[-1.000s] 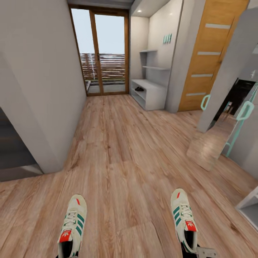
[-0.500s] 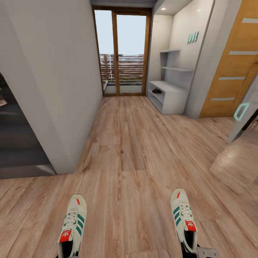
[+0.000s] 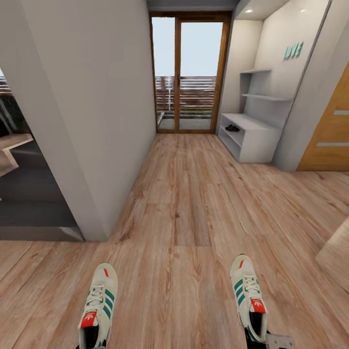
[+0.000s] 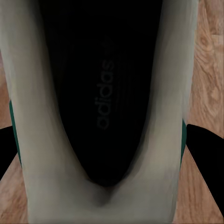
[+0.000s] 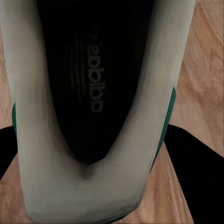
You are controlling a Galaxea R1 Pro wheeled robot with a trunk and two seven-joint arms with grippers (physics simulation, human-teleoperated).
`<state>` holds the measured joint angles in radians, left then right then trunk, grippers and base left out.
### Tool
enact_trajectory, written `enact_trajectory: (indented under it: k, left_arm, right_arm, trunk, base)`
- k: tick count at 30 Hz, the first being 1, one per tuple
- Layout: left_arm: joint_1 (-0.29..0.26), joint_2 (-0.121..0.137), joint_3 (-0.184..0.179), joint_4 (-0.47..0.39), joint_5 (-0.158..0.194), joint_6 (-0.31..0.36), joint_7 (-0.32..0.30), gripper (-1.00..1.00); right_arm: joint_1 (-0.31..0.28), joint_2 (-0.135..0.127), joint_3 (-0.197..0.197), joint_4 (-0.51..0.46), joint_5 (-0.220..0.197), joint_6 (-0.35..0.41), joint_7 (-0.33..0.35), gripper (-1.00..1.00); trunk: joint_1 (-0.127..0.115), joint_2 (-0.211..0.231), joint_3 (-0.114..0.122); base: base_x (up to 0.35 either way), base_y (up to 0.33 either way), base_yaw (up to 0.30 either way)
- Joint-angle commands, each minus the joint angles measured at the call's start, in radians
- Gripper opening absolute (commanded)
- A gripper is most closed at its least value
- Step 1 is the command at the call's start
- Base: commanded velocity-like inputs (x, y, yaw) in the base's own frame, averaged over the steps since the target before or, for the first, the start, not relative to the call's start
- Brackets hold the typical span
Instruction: Pick up the two gym shoes and the two sandals from the corridor floor and place them onto the hallstand (shoe rack) in the corridor, making sure they are on the rack and not on the floor. Arrange them so the two gym shoes are next to each other and the two sandals are next to each other.
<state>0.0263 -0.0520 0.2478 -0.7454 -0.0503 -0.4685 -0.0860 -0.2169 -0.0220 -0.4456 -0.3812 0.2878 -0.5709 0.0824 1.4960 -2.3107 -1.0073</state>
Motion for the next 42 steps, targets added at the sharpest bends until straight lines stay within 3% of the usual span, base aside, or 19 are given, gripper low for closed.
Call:
enact_trajectory:
  k: [1,22,42]
  left_arm:
    - [0.0,-0.002,0.008,-0.002,-0.005,-0.001,-0.009,-1.0]
    - [0.0,-0.002,0.011,-0.002,-0.006,-0.001,-0.009,-1.0]
    - [0.0,-0.001,-0.001,-0.002,-0.014,0.001,-0.018,-1.0]
  right_arm:
    - [-0.001,0.001,-0.008,0.001,0.004,-0.004,0.008,-1.0]
    - [-0.001,-0.001,-0.009,0.0,0.004,-0.004,0.008,-1.0]
    - [-0.001,-0.005,-0.01,-0.001,0.003,-0.004,0.008,-1.0]
  trunk:
    - [0.0,0.0,0.0]
    - [0.0,0.0,0.025]
    - [0.0,0.0,0.026]
  base:
    - [0.316,-0.173,0.217]
    - [0.308,-0.186,0.189]
    - [0.304,-0.166,-0.002]
